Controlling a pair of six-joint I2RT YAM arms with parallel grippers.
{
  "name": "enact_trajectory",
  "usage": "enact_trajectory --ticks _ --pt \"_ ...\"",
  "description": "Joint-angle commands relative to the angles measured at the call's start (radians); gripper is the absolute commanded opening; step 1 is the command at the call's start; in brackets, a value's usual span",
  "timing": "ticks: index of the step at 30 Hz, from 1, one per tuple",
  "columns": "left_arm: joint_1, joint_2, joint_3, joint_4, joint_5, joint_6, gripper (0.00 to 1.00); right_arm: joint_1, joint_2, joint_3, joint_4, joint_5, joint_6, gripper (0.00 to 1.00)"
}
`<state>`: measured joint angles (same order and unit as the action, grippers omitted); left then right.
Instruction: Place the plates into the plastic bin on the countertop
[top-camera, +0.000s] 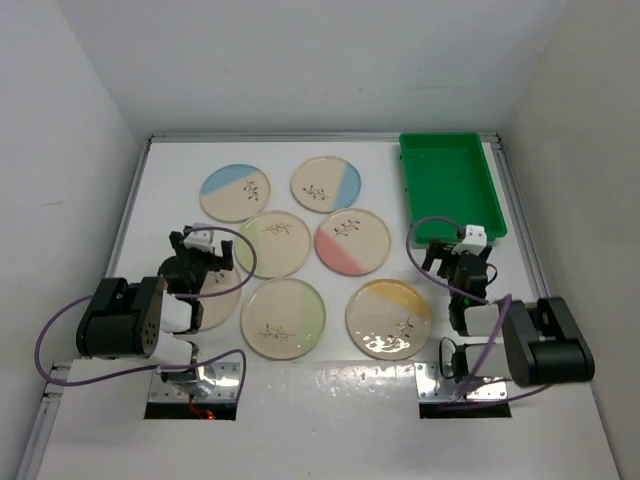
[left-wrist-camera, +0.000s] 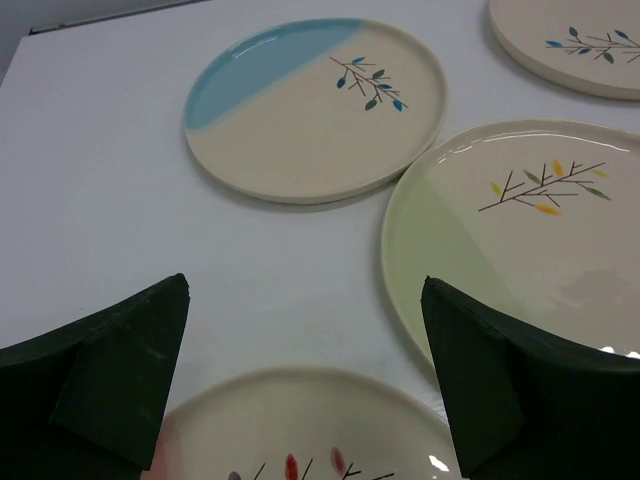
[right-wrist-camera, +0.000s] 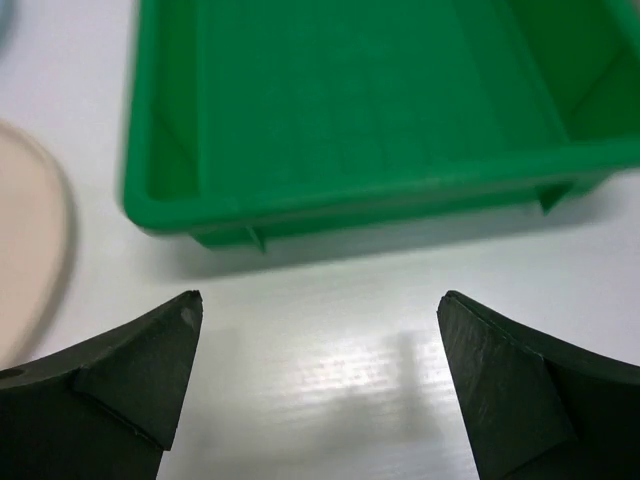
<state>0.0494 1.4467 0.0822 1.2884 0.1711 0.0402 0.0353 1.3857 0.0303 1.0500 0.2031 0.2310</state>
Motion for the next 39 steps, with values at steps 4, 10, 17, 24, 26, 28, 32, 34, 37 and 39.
enact_trajectory --ticks 4,10,17,24,26,28,32,34,37,39 --pt "-0.008 -0.005 0.013 0.083 -0.001 -0.003 1.0 0.049 -0.435 0.008 -0.307 -0.005 0.011 1.0" --pt "-0.061 -0.232 0.535 -0.945 0.295 0.378 1.0 0.067 -0.826 0.259 -0.866 0.011 -0.157 1.0" --pt "-0.227 0.17 1.494 -1.982 0.28 0.317 1.0 0.077 -0.65 0.748 -1.291 0.068 -0.618 1.0" --pt "-0.396 0.394 1.614 -2.244 0.221 0.378 0.47 0.058 -0.315 1.105 -1.644 -0.38 -0.168 1.0" --pt "-0.477 0.405 1.588 -2.244 0.22 0.394 0.36 0.096 -0.269 1.106 -1.642 -0.322 -0.101 1.0" --pt "-0.538 0.391 1.555 -2.22 0.26 0.437 0.51 0.153 -0.231 1.083 -1.639 -0.236 -0.035 1.0" --pt "-0.687 0.344 1.403 -2.045 0.294 0.494 0.69 0.239 -0.267 0.973 -1.593 -0.107 0.028 1.0" --pt "-0.762 0.374 1.393 -2.002 0.294 0.442 0.67 0.255 -0.283 0.944 -1.628 -0.03 0.08 1.0" --pt "-0.856 0.45 1.418 -1.934 0.285 0.34 0.6 0.276 -0.309 0.893 -1.662 0.123 0.146 0.88" --pt "-0.902 0.489 1.447 -1.882 0.254 0.294 0.53 0.304 -0.347 0.867 -1.664 0.215 0.189 0.75"
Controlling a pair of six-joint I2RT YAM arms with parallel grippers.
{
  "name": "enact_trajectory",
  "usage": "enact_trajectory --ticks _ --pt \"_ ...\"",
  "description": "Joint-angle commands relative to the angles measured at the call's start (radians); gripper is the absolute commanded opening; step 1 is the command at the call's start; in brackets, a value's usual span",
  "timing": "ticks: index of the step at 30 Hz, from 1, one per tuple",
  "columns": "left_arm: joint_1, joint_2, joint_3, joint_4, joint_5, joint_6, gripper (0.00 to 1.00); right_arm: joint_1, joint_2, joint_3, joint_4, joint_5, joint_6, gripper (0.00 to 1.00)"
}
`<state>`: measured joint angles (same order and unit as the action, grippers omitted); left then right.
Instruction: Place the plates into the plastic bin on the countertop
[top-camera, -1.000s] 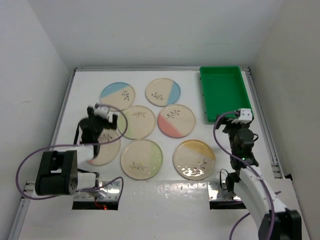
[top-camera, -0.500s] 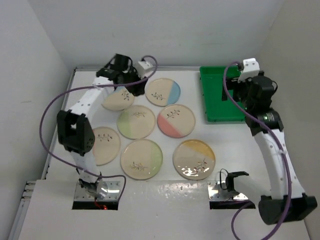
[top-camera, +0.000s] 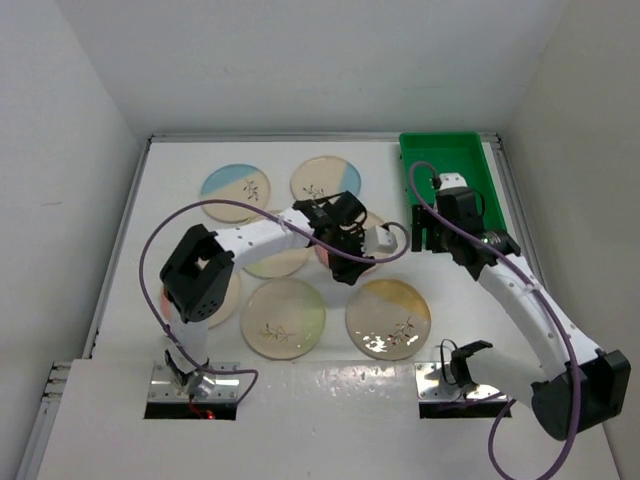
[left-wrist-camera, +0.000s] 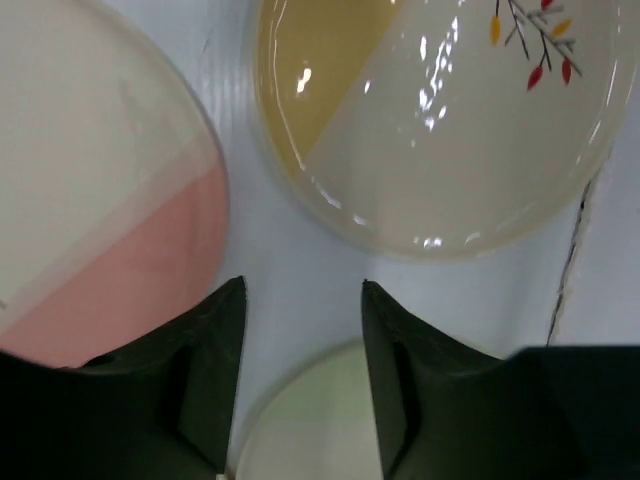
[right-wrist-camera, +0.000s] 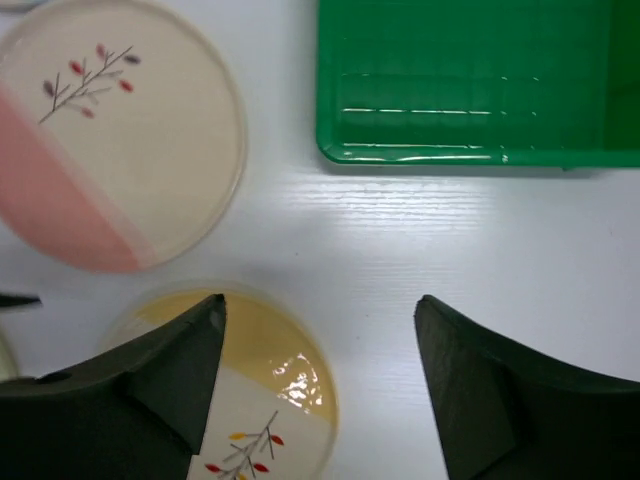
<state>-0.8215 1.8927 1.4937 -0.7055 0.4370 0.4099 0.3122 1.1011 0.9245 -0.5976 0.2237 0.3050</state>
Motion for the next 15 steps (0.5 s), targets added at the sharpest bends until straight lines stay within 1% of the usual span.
enact_trajectory --ticks 1,2,3,4,6,9,11,15 --pt "-0.075 0.083 0.046 0.124 -0.073 -0.132 0.49 0.053 -0.087 -0.068 -0.01 0.212 0.144 0.73" --pt "-0.091 0.101 0.046 0.124 -0.098 -0.161 0.49 0.062 -0.087 -0.079 -0.007 0.259 0.172 0.71" --pt "-0.103 0.118 0.046 0.136 -0.121 -0.192 0.47 0.073 -0.121 -0.093 -0.01 0.278 0.181 0.71" --pt "-0.113 0.132 0.046 0.136 -0.139 -0.254 0.45 0.093 -0.135 -0.117 -0.016 0.328 0.193 0.7" --pt "-0.113 0.141 0.017 0.146 -0.149 -0.313 0.42 0.119 -0.164 -0.128 -0.027 0.353 0.227 0.7" --pt "-0.113 0.141 -0.052 0.172 -0.149 -0.381 0.42 0.155 -0.176 -0.154 -0.042 0.379 0.252 0.71" --pt "-0.149 0.12 -0.088 0.201 -0.159 -0.416 0.43 0.169 -0.178 -0.177 -0.047 0.407 0.276 0.72" --pt "-0.179 0.141 -0.107 0.222 -0.245 -0.448 0.43 0.215 -0.179 -0.194 -0.068 0.417 0.321 0.72"
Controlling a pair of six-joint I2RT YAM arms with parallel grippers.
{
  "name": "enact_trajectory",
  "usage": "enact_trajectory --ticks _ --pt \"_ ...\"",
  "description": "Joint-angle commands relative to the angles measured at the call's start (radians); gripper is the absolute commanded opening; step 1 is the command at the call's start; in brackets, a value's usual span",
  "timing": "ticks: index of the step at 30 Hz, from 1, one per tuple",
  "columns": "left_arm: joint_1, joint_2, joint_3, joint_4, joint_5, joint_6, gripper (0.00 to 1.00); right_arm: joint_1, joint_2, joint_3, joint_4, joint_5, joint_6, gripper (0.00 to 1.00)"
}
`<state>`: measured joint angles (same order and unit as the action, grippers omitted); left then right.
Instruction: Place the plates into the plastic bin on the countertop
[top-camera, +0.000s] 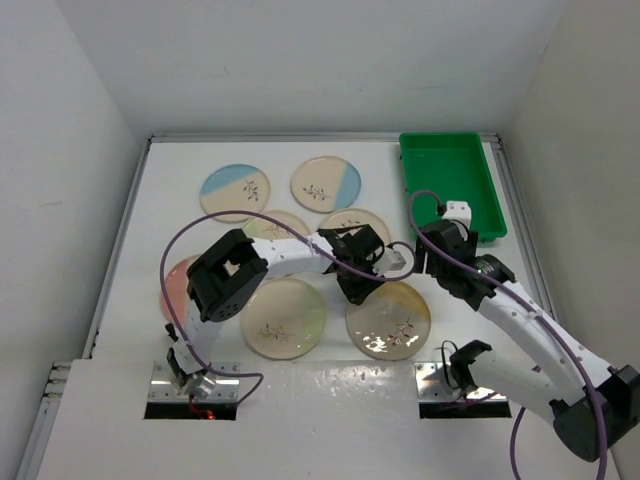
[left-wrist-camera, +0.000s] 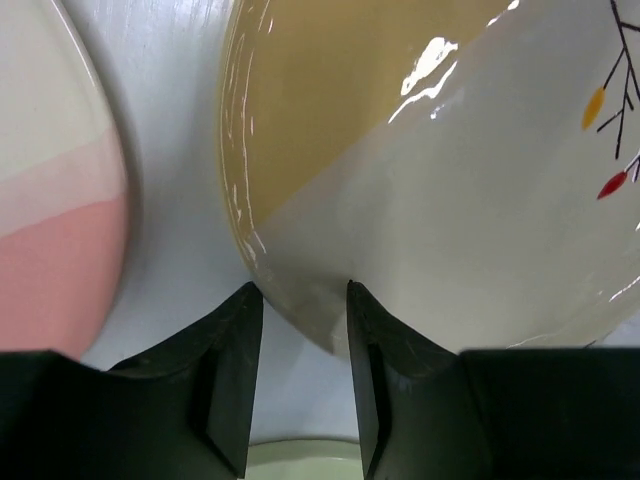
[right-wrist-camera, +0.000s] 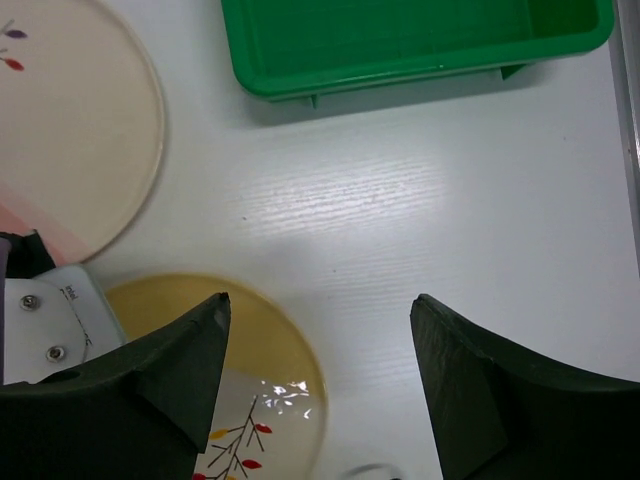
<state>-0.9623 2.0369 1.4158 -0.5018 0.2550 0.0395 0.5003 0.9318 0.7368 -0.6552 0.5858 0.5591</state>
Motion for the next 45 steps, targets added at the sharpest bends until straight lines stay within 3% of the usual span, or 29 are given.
enact_trajectory --ticks 1,7,9,10,14,15,16,19,23,30,34,37,38,39,40,42,45 --pt "-0.038 0.012 -0.038 0.019 -0.063 -0.091 0.42 0.03 -0.016 -0.008 -0.02 0.054 0.068 0.72" --pt "-0.038 0.013 -0.13 0.019 0.053 -0.11 0.38 0.053 -0.047 -0.039 -0.003 0.014 0.02 0.77" --pt "-0.038 0.022 -0.141 0.019 0.066 -0.11 0.08 0.052 -0.038 -0.04 0.023 -0.149 -0.022 0.87" --pt "-0.026 0.031 -0.141 0.019 0.075 -0.11 0.0 0.043 -0.033 -0.036 0.02 -0.244 -0.065 0.89" --pt "0.059 0.013 -0.118 0.019 0.122 -0.092 0.0 -0.05 -0.022 -0.103 0.037 -0.489 -0.067 0.94" --pt "0.075 -0.016 -0.109 0.019 0.134 -0.07 0.0 -0.071 -0.028 -0.143 0.057 -0.539 -0.067 0.94" --pt "0.1 -0.047 -0.109 0.019 0.135 -0.023 0.0 -0.089 -0.036 -0.161 0.077 -0.692 -0.07 0.94" --pt "0.123 -0.171 -0.109 0.019 0.135 0.06 0.0 -0.164 -0.025 -0.221 0.155 -0.863 -0.08 0.94" --pt "0.152 -0.257 -0.129 -0.001 0.181 0.143 0.0 -0.233 0.05 -0.252 0.227 -0.932 -0.094 0.93" --pt "0.152 -0.268 -0.147 -0.001 0.193 0.143 0.0 -0.232 0.169 -0.389 0.46 -1.047 -0.087 0.89" --pt "0.152 -0.259 -0.138 0.008 0.184 0.152 0.0 -0.235 0.246 -0.47 0.629 -1.126 -0.07 0.79" --pt "0.162 -0.25 -0.138 0.017 0.184 0.152 0.0 -0.241 0.271 -0.514 0.736 -1.225 -0.041 0.59" --pt "0.162 -0.236 -0.138 0.017 0.184 0.161 0.0 -0.243 0.266 -0.522 0.755 -1.257 -0.022 0.44" --pt "0.162 -0.227 -0.138 0.017 0.184 0.161 0.0 -0.246 0.239 -0.545 0.769 -1.261 -0.019 0.37" --pt "0.162 -0.227 -0.138 0.017 0.184 0.161 0.0 -0.253 0.223 -0.551 0.769 -1.265 -0.018 0.2" --pt "0.162 -0.216 -0.138 0.026 0.184 0.161 0.0 -0.264 0.173 -0.56 0.747 -1.264 -0.015 0.04" --pt "0.172 -0.216 -0.129 0.026 0.193 0.161 0.0 -0.31 0.086 -0.539 0.677 -1.265 -0.033 0.0"
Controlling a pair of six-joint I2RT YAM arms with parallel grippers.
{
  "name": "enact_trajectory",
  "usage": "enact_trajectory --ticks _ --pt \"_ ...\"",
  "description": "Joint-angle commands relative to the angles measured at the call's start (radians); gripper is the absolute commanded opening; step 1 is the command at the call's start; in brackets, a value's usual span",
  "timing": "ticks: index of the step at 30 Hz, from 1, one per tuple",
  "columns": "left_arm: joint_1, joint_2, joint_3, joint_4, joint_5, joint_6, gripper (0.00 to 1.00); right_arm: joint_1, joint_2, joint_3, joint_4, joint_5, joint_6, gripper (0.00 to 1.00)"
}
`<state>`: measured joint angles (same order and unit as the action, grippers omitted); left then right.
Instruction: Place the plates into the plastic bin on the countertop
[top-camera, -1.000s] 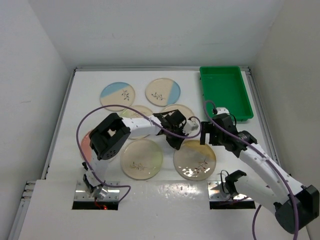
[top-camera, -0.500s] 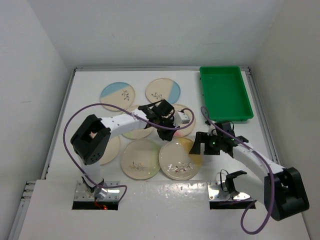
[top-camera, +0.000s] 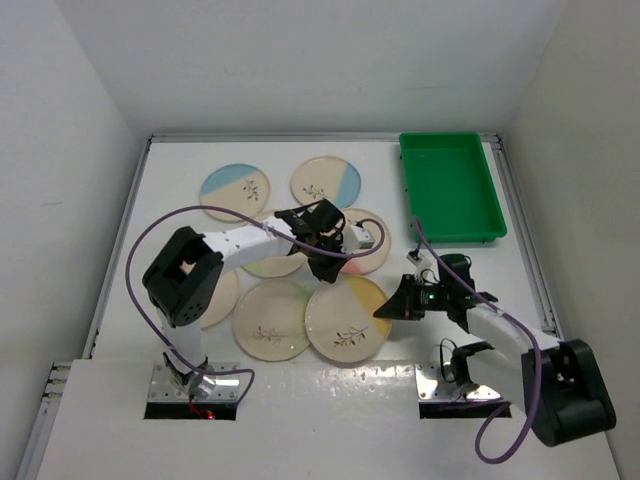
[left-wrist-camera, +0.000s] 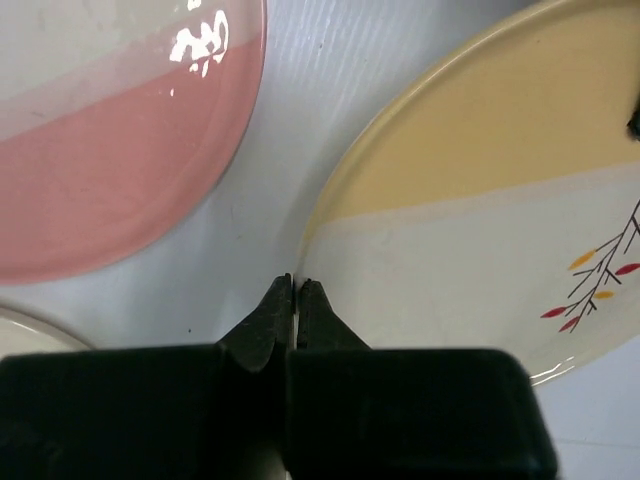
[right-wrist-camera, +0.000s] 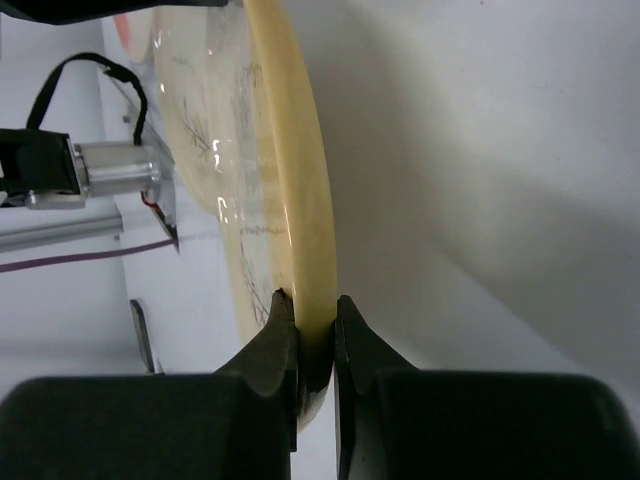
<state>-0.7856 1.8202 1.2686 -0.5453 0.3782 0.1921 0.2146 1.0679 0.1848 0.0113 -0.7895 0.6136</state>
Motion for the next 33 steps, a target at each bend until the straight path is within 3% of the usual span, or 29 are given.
enact_trajectory --ticks 1,3,4,7,11,12,18,20,29,33 --pt "0.006 0.001 0.04 0.041 0.089 0.023 0.0 -0.027 -0.063 0.024 -0.008 0.095 -0.097 0.0" --pt "0.016 0.001 0.078 -0.007 0.138 0.061 0.0 -0.044 -0.103 0.123 -0.118 0.066 -0.124 0.0" --pt "0.031 0.001 0.133 -0.071 0.155 0.076 0.07 -0.049 -0.123 0.146 -0.141 0.059 -0.127 0.0" --pt "0.081 -0.008 0.26 -0.189 0.203 0.13 0.46 -0.079 -0.143 0.293 -0.204 0.036 -0.08 0.0" --pt "0.192 -0.032 0.386 -0.24 0.248 0.164 0.58 -0.133 -0.088 0.447 -0.113 0.013 0.049 0.0" --pt "0.242 -0.047 0.405 -0.24 0.248 0.164 0.6 -0.144 -0.047 0.471 -0.02 0.019 0.081 0.0" --pt "0.397 -0.079 0.454 -0.24 0.199 0.142 0.61 -0.303 0.187 0.611 0.361 0.278 0.441 0.0" --pt "0.408 -0.096 0.399 -0.24 0.179 0.142 0.61 -0.366 0.254 0.63 0.491 0.359 0.526 0.0" --pt "0.41 -0.179 0.083 -0.24 0.074 0.265 0.59 -0.486 0.368 0.518 0.677 0.771 0.672 0.0" --pt "0.41 -0.179 0.0 -0.231 0.085 0.274 0.59 -0.506 0.457 0.536 0.693 0.744 0.696 0.0"
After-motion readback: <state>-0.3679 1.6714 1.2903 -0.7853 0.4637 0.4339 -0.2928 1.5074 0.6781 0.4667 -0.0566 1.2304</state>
